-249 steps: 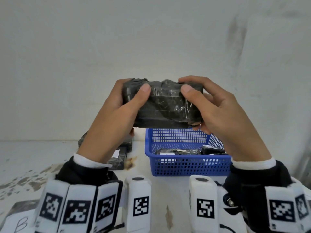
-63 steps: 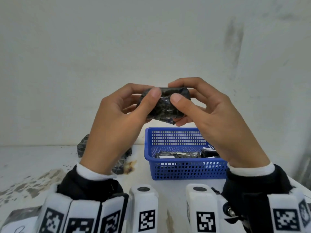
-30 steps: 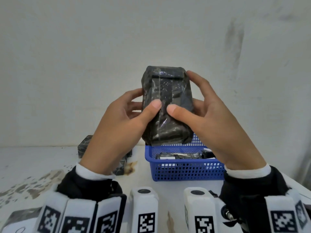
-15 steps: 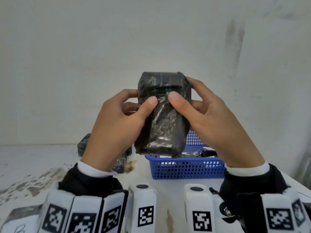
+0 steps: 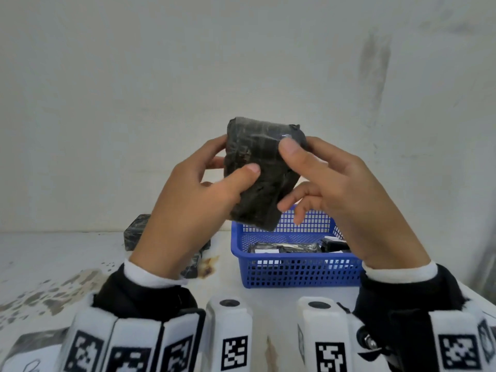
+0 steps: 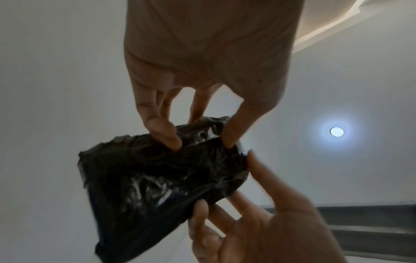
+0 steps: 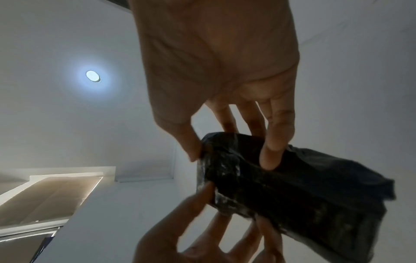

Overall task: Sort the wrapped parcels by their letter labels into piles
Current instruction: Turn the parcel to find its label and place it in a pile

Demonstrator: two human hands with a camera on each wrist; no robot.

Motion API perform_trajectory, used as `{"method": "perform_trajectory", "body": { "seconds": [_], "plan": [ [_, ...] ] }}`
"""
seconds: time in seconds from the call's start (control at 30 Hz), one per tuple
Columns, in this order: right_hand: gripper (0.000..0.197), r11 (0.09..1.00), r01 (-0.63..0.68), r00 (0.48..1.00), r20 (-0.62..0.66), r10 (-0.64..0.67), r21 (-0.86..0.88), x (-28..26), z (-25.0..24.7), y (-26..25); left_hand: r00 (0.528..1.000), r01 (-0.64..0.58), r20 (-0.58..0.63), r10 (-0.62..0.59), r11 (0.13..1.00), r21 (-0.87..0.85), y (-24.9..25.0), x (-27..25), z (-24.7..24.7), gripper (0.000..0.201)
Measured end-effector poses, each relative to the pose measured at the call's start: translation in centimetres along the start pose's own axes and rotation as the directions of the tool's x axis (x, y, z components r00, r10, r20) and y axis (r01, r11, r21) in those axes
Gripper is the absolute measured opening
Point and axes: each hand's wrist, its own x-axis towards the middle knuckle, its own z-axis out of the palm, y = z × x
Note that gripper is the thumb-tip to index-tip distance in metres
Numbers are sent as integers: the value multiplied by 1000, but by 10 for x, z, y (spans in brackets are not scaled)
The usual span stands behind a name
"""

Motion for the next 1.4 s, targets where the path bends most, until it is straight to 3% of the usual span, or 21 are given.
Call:
{"method": "perform_trajectory", "body": {
  "seconds": [0.1, 0.43, 0.67, 0.8, 0.87, 0.97, 1.03, 1.13, 1.23, 1.4],
  "plan": [
    [28, 1000, -5, 1000, -1, 5, -5, 2, -2, 2, 1000, -2, 24, 3, 997, -72, 2, 0, -2, 52],
    [25, 999, 31, 1000, 3, -30, -42, 2, 1, 5, 1000, -14, 12, 16, 991, -130, 2, -1, -3, 45],
    [28, 993, 71, 997, -17, -73, -90, 1, 2, 4, 998, -50, -32, 47, 991, -124, -2, 2, -3, 26],
    [18, 990, 99, 995, -13, -100, -105, -1, 1, 2, 998, -48, -45, 41, 985, -167, -1, 1, -2, 42],
    [18, 991, 109, 994, 21, -107, -78, -3, 0, -1, 998, -32, -55, 20, 975, -222, 0, 2, -3, 35],
    [29, 995, 95, 995, 37, -94, -29, -4, 0, -3, 1000, -10, -24, 4, 965, -261, -2, 2, -6, 9],
    [25, 994, 111, 993, 30, -111, -14, -4, 1, -1, 1000, 9, 4, -8, 965, -262, -5, 3, -6, 34],
    [52, 990, 138, 990, 10, -138, -37, -2, 3, 4, 999, -29, 19, 34, 972, -231, -6, 2, -2, 52],
    [74, 994, 99, 995, -13, -100, -44, 0, 3, 7, 999, -32, -21, 28, 973, -228, -6, 2, 1, 54],
    [80, 997, 56, 998, -34, -58, -47, 4, 5, 11, 998, -48, -38, 42, 982, -184, -3, 1, 0, 50]
  ]
}}
